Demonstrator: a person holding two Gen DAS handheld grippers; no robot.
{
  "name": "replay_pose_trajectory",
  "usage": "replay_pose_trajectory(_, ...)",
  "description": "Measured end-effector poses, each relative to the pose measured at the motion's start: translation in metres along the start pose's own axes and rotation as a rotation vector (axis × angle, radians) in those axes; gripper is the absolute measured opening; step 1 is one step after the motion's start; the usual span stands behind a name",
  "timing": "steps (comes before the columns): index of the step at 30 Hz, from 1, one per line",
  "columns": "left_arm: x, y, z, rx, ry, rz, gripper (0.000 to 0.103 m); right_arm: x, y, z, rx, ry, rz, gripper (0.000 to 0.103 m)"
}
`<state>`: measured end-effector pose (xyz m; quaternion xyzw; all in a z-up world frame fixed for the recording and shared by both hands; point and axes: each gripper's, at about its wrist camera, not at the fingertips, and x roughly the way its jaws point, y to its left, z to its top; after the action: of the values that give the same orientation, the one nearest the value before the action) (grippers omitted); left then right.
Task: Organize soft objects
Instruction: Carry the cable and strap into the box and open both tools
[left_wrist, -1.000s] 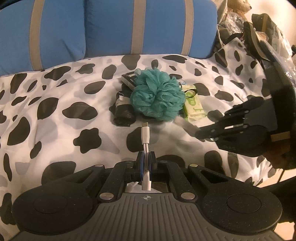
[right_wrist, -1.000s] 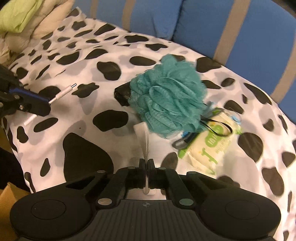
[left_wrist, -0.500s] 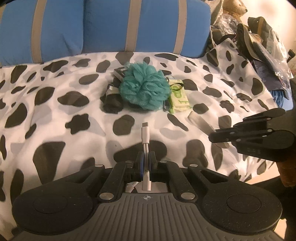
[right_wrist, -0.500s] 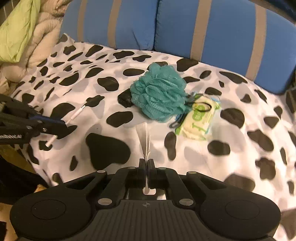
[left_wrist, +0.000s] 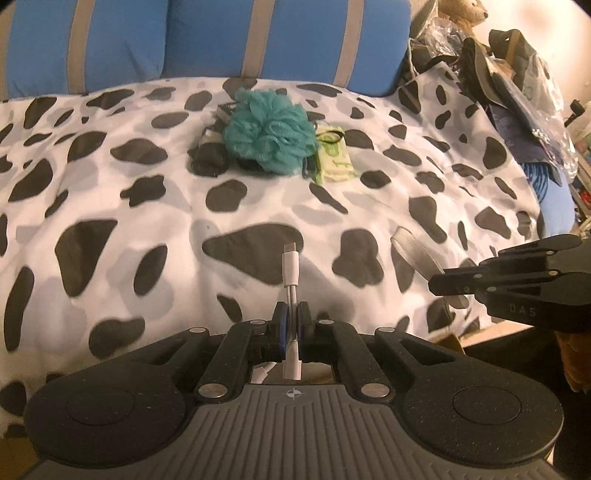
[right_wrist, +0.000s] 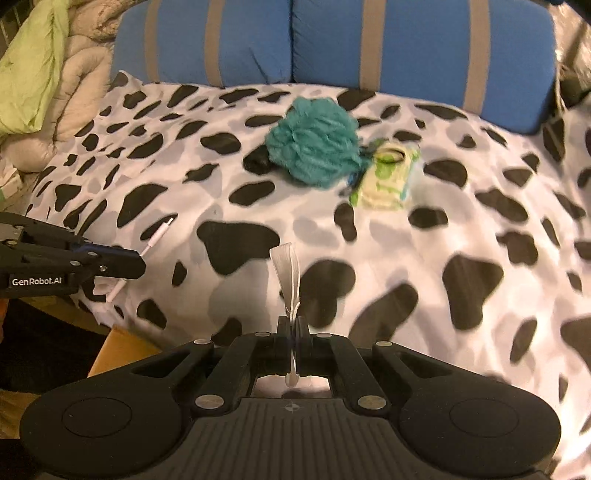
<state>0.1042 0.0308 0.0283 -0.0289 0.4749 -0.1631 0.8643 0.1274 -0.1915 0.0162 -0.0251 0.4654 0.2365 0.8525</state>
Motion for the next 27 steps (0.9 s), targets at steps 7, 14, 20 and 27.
replay_pose_trajectory(7,-0.006,-0.004,-0.023,-0.037,0.043,-0.013,0.004,-0.013,0.009,-0.025,0.026,0.031,0.018,0.004)
replay_pose_trajectory(14,-0.013,-0.010,-0.041,-0.073,0.071,-0.021,0.004,-0.021,0.022,-0.045,0.038,0.062,0.030,0.004)
replay_pose_trajectory(20,-0.016,-0.015,-0.058,-0.108,0.115,-0.033,0.004,-0.023,0.026,-0.059,0.076,0.110,0.041,0.004)
replay_pose_trajectory(27,-0.012,-0.017,-0.071,-0.128,0.181,-0.030,0.005,-0.020,0.031,-0.071,0.109,0.175,0.060,0.004)
